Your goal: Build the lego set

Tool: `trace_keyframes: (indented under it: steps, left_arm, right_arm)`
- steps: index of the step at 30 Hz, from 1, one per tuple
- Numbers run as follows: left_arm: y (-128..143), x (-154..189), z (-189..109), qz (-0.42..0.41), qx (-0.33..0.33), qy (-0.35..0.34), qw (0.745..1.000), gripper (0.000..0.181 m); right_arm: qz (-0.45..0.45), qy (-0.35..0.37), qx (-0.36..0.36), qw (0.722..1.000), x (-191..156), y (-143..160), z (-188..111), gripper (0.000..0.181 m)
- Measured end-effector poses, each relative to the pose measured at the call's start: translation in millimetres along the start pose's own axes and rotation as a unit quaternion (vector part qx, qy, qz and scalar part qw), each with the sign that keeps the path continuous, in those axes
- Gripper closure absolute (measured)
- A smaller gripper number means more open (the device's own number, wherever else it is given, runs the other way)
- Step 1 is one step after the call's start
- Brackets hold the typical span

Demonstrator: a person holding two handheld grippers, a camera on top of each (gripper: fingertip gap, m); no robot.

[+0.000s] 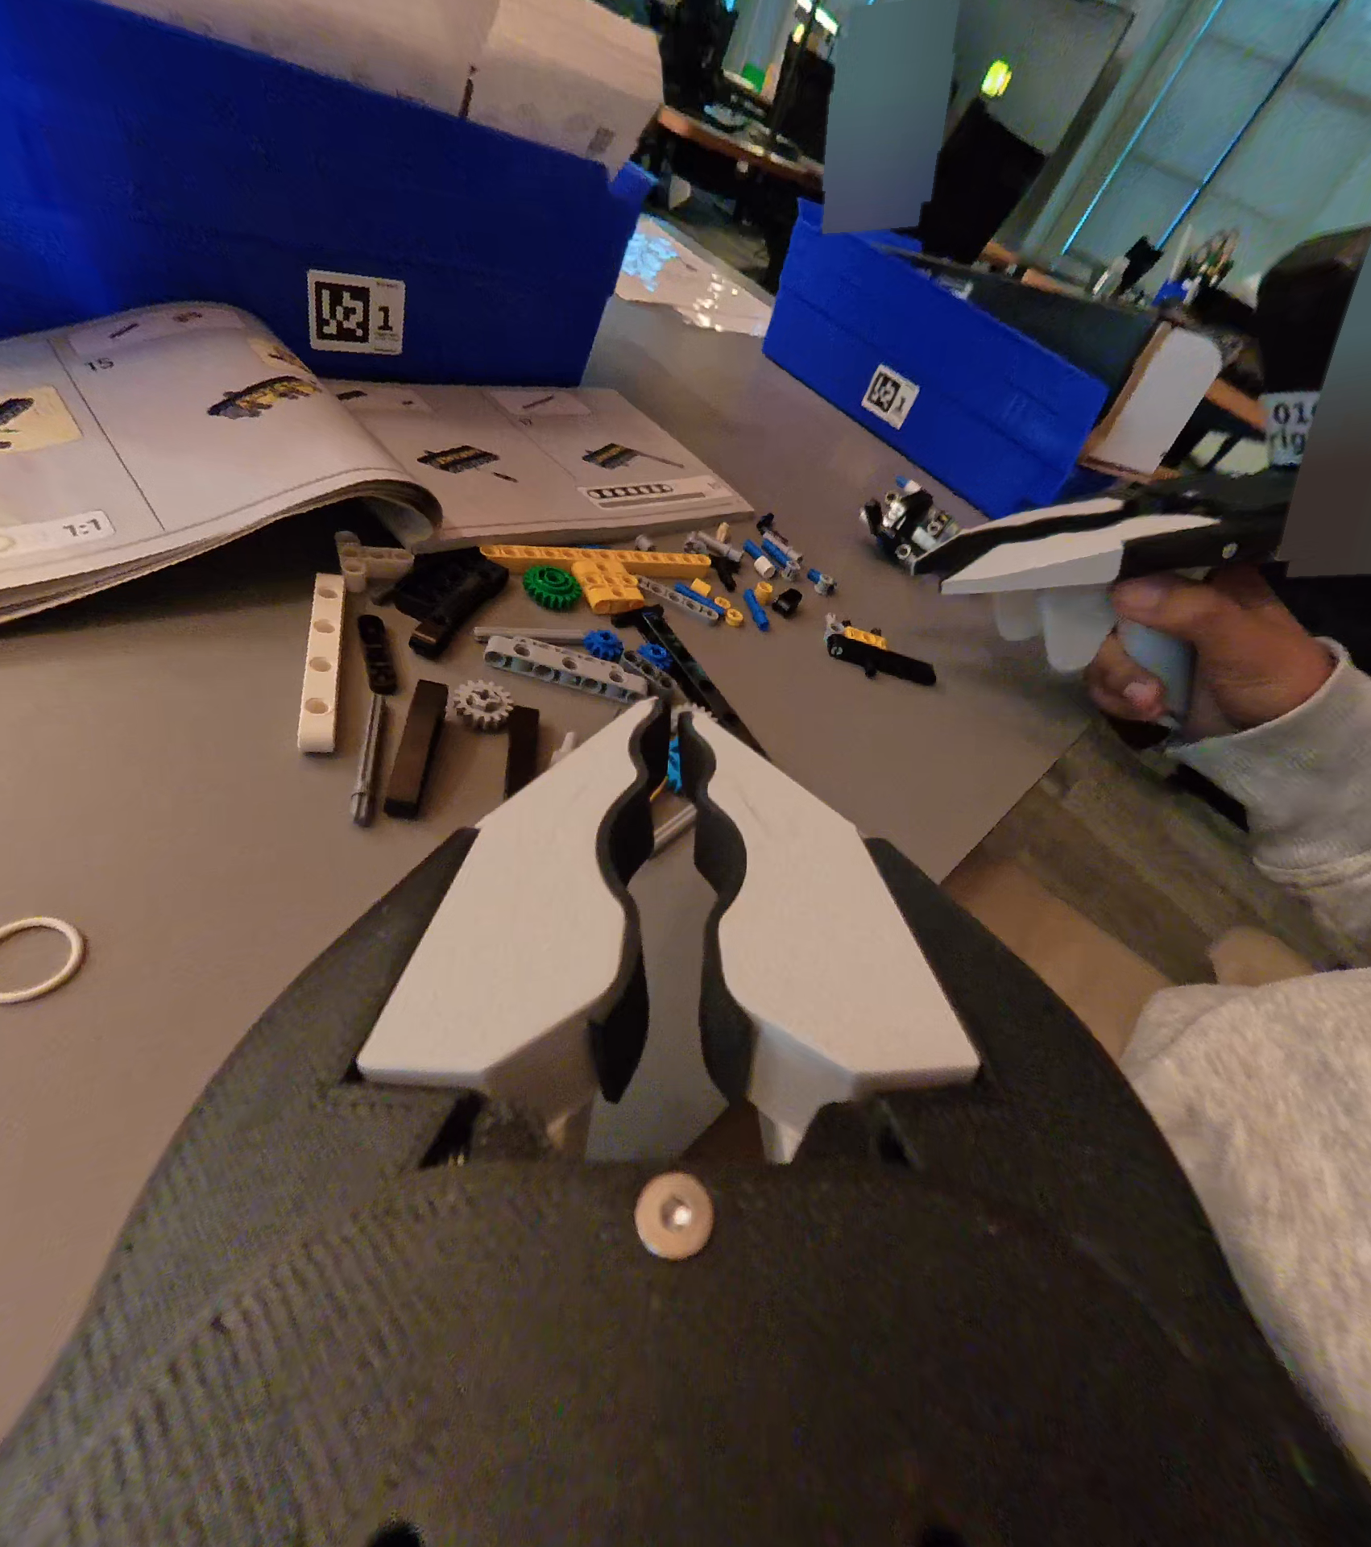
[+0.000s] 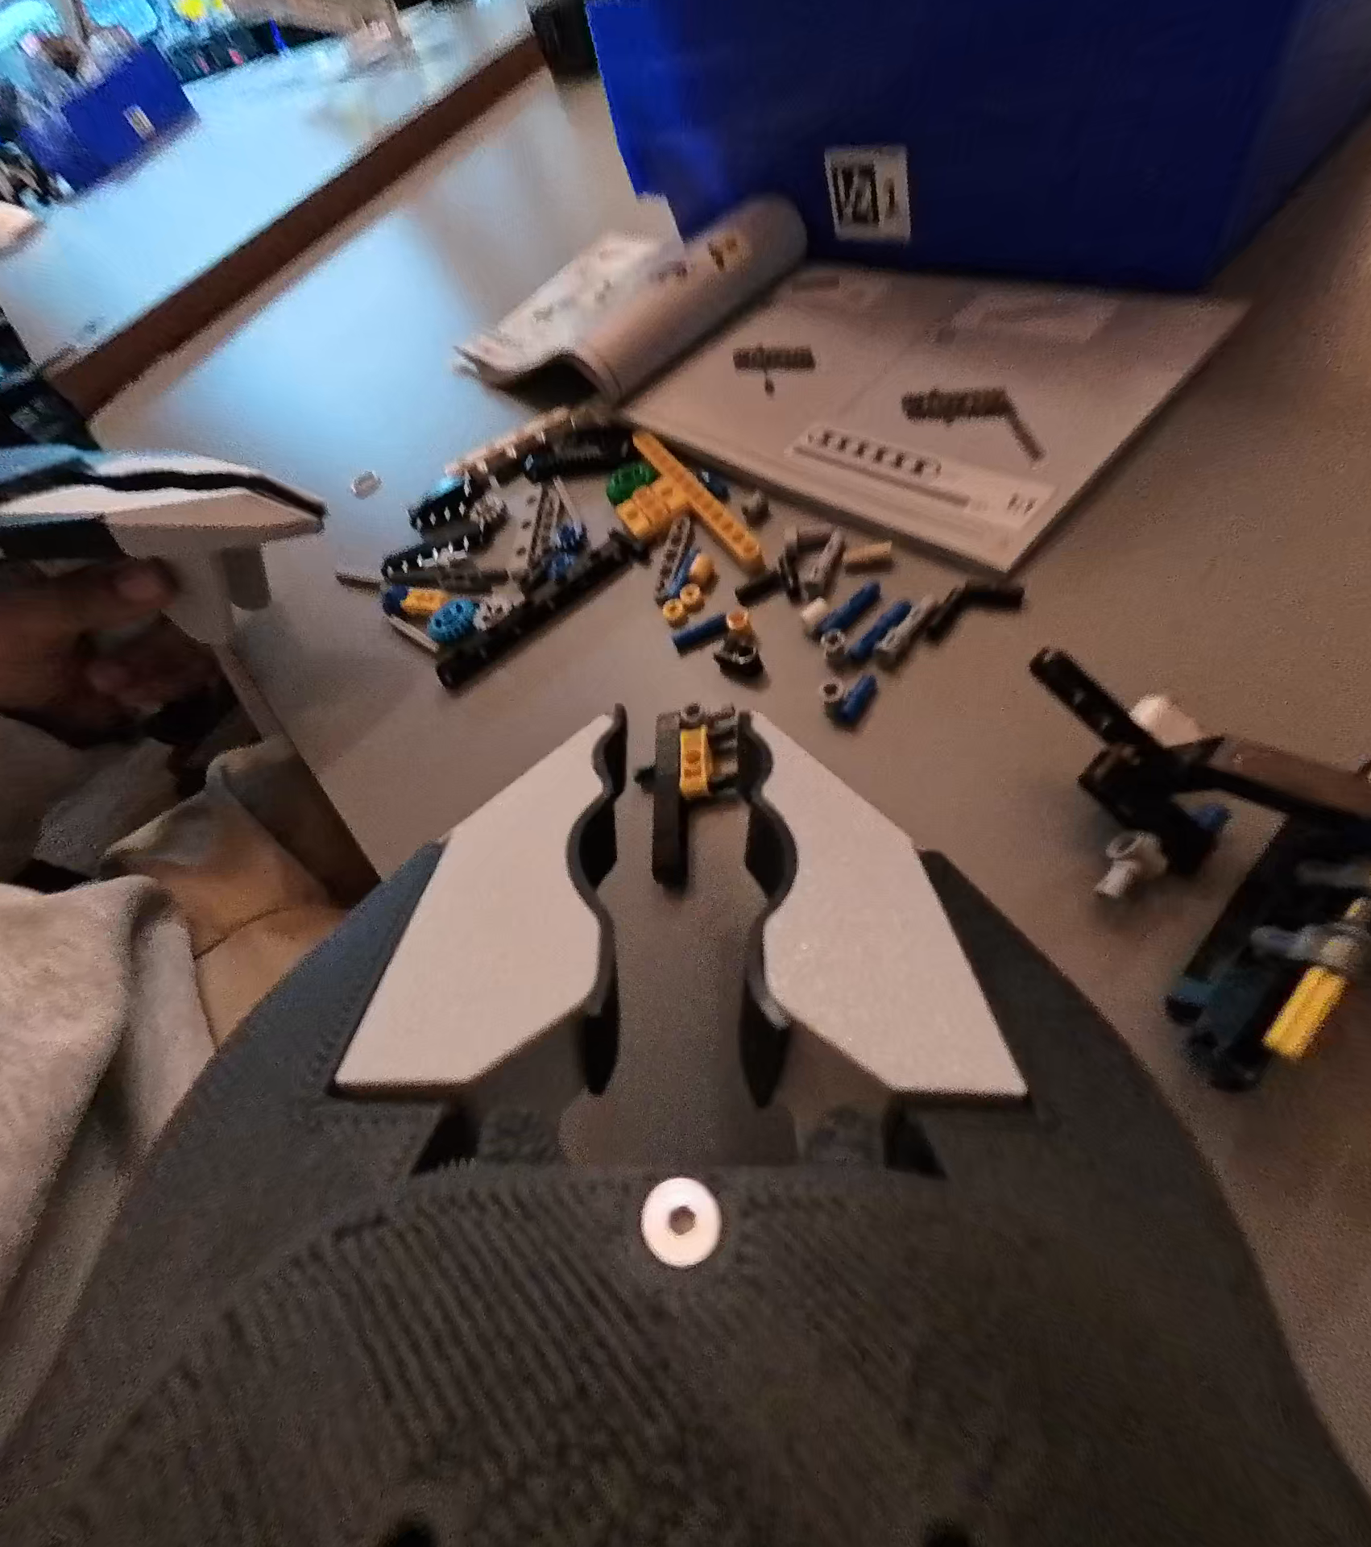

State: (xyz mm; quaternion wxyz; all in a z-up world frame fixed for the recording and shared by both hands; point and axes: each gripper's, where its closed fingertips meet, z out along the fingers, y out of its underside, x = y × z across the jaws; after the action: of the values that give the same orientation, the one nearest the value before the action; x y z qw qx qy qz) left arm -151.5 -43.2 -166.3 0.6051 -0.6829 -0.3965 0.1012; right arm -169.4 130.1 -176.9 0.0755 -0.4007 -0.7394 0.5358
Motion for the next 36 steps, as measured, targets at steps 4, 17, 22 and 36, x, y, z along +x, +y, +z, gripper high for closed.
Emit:
trace_keyframes:
  steps: [4,17,22,36]
  left_arm:
    - [-1,-6,0,-0.019,0.014,0.005,1.0,0.181]
    - [8,-10,8,-0.056,0.001,0.028,0.998,0.181]
    - [8,-10,8,-0.056,0.004,0.028,0.998,0.181]
    - [17,0,17,-0.097,-0.061,0.065,0.991,0.173]
  right_arm:
    - [-0.013,-0.018,0.064,0.998,-5,-19,-7,0.156]
    - [0.029,-0.021,0.073,0.997,2,-23,-7,0.156]
    - [0.024,-0.017,0.067,0.997,2,-21,-5,0.157]
    - [0.008,-0.009,0.065,0.998,0,-20,-4,0.158]
